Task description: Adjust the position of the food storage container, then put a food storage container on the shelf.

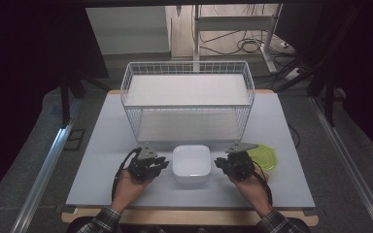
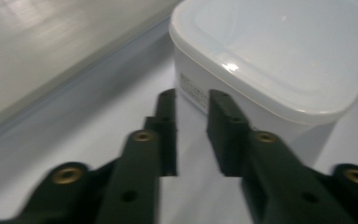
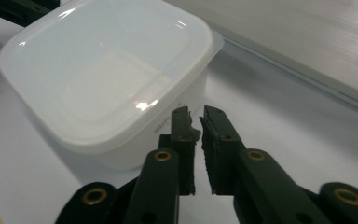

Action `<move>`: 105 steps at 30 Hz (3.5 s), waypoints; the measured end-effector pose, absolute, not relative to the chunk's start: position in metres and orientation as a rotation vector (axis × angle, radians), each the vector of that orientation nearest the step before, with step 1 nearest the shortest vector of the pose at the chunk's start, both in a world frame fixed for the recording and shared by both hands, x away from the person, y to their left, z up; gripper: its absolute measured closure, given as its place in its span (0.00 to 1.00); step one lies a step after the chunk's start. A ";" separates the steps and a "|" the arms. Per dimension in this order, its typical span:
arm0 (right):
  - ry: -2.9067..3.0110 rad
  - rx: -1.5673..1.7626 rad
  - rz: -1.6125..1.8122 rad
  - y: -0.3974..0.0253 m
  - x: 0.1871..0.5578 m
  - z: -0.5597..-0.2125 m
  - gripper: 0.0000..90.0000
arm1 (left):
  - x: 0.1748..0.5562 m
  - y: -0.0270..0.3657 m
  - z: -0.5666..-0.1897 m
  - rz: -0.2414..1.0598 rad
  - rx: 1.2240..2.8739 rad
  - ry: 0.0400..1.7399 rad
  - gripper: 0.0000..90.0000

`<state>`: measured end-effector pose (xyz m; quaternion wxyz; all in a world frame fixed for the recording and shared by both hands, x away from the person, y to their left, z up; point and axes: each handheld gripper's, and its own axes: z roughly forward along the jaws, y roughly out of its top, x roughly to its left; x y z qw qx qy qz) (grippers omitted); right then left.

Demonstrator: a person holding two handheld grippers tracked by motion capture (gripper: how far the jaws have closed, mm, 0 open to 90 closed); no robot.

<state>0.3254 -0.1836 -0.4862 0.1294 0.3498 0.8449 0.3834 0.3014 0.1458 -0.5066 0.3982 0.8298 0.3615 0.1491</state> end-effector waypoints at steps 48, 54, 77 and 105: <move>2.485 0.866 1.234 -0.182 0.310 -0.488 0.03 | 0.285 0.150 -0.500 0.325 2.082 0.839 0.01; 2.491 0.901 1.229 -0.173 0.314 -0.483 0.10 | 0.297 0.144 -0.500 0.265 2.063 0.858 0.04; 2.631 1.071 1.286 -0.155 0.354 -0.491 0.22 | 0.335 0.127 -0.510 0.013 2.031 0.830 0.11; 2.532 1.345 1.366 -0.171 0.313 -0.471 0.79 | 0.295 0.139 -0.494 -0.051 1.951 1.056 0.68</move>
